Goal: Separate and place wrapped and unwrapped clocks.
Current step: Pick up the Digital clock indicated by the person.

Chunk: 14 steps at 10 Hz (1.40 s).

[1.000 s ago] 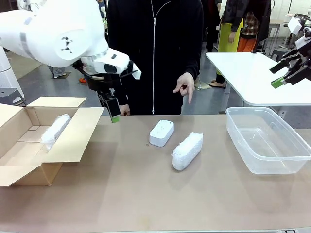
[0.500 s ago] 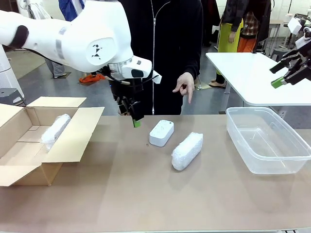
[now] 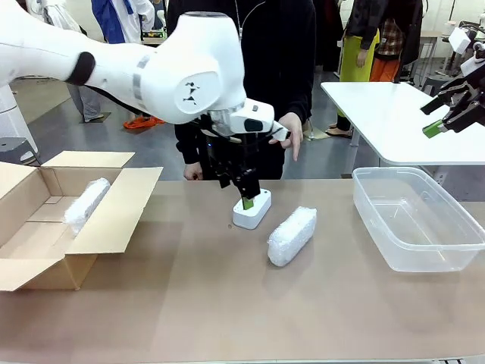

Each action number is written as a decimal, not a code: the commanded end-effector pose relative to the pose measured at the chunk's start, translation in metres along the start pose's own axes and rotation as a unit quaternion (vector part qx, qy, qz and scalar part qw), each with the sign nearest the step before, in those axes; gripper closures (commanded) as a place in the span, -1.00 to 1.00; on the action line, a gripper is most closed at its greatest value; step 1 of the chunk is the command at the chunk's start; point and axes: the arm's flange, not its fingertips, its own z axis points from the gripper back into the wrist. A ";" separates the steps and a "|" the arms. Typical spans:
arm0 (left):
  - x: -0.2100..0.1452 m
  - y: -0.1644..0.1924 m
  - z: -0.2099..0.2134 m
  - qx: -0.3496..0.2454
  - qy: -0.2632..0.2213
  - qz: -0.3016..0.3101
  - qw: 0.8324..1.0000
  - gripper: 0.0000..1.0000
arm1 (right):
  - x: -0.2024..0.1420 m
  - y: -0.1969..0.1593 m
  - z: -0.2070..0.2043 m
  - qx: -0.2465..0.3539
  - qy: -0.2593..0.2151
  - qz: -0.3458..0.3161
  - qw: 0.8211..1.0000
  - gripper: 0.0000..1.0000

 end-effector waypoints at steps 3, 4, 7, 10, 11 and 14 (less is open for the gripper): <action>0.045 -0.026 -0.023 0.006 -0.009 -0.014 1.000 -1.00 | -0.001 0.000 -0.001 0.002 -0.008 0.000 1.000 -1.00; 0.054 -0.026 -0.028 0.000 -0.007 -0.013 1.000 -1.00 | -0.001 0.000 -0.001 0.002 -0.008 0.000 1.000 -1.00; 0.082 -0.026 -0.041 -0.007 -0.002 -0.011 1.000 -1.00 | -0.001 0.000 -0.001 0.002 -0.008 0.000 1.000 -1.00; 0.110 -0.020 -0.063 -0.014 0.011 0.005 1.000 -1.00 | -0.001 0.000 -0.001 0.002 -0.008 0.000 1.000 -1.00; 0.119 -0.019 -0.071 -0.019 0.014 0.015 1.000 -1.00 | -0.001 0.000 -0.001 0.002 -0.008 0.000 1.000 -1.00; 0.134 -0.016 -0.090 -0.030 0.020 0.021 0.999 -1.00 | -0.001 0.000 -0.001 0.002 -0.008 0.000 1.000 -1.00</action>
